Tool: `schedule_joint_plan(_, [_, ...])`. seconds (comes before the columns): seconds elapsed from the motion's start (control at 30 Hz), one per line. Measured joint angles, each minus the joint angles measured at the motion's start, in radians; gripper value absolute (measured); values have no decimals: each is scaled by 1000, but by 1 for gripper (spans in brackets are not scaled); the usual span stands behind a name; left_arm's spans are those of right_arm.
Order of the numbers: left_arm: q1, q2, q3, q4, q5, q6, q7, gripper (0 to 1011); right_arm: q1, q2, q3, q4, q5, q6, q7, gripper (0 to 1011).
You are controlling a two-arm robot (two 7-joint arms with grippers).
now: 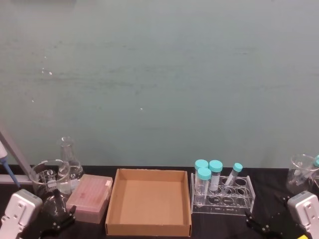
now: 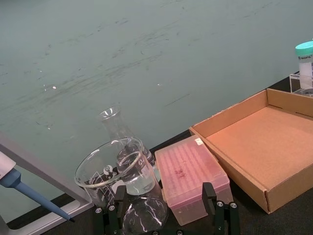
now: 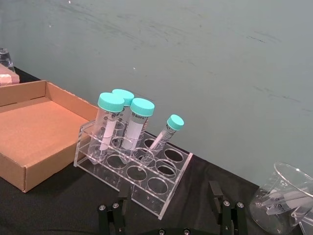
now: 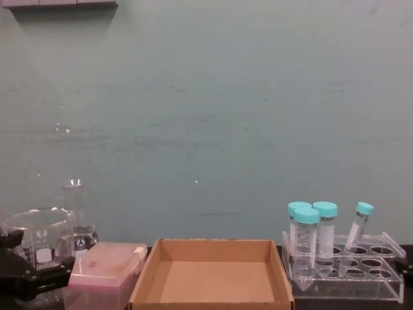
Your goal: Use the right hand to move the test tube from the test tube rack into the box.
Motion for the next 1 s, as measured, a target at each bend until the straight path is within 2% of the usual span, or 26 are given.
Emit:
schedule_joint_plan(0.83, [0, 0, 0, 0, 0, 0, 0, 1000, 0, 0, 0, 0, 0, 0, 0, 1003])
schedule_joint_plan(1.0, [0, 0, 0, 0, 0, 0, 0, 1000, 4, -17, 27, 11, 25, 0, 27, 1003])
